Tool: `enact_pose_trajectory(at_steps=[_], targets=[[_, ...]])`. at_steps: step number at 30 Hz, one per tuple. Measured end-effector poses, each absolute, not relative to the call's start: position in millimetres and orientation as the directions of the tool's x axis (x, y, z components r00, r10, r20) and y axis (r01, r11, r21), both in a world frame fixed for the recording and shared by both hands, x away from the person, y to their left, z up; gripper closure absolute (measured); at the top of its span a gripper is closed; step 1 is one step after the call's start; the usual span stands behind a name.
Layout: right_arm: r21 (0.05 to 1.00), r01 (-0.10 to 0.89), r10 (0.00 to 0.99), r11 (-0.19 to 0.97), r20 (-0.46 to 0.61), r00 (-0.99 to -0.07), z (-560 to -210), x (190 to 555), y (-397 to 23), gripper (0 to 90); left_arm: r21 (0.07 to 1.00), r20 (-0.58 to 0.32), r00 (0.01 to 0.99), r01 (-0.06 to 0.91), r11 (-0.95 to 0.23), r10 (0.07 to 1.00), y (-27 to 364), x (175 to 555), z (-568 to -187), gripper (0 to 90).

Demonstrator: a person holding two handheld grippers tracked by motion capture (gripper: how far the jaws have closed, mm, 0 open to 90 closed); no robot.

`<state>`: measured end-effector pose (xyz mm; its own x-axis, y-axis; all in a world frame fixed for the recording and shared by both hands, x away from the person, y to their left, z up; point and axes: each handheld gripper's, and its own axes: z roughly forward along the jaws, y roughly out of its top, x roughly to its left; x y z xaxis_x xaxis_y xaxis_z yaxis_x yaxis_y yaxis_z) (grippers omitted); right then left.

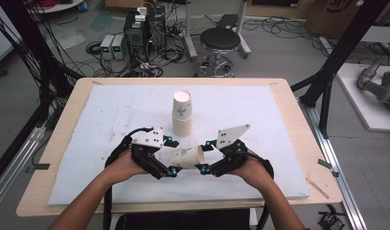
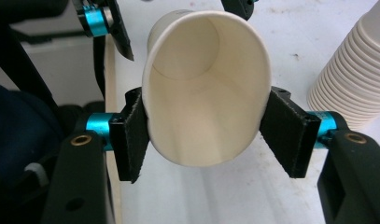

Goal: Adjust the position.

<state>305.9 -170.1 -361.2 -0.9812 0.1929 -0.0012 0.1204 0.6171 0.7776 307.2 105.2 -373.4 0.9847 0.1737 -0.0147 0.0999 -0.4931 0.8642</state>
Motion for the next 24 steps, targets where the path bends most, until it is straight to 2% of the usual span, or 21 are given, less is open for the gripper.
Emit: enact_pose_trajectory(at_steps=[8, 24], targets=[[0.690, 0.084, 0.167, 0.719, -0.054, -0.985, -351, 307, -155, 36.8, 0.820, 0.013, 0.989, 0.072, -0.568, 0.146, 98, 307, -373, 16.8], [0.587, 0.053, 0.117, 0.808, -0.072, -0.991, -342, 309, -139, 36.2, 0.777, 0.011, 0.989, 0.083, -0.624, 0.145, 92, 310, -378, 18.0]])
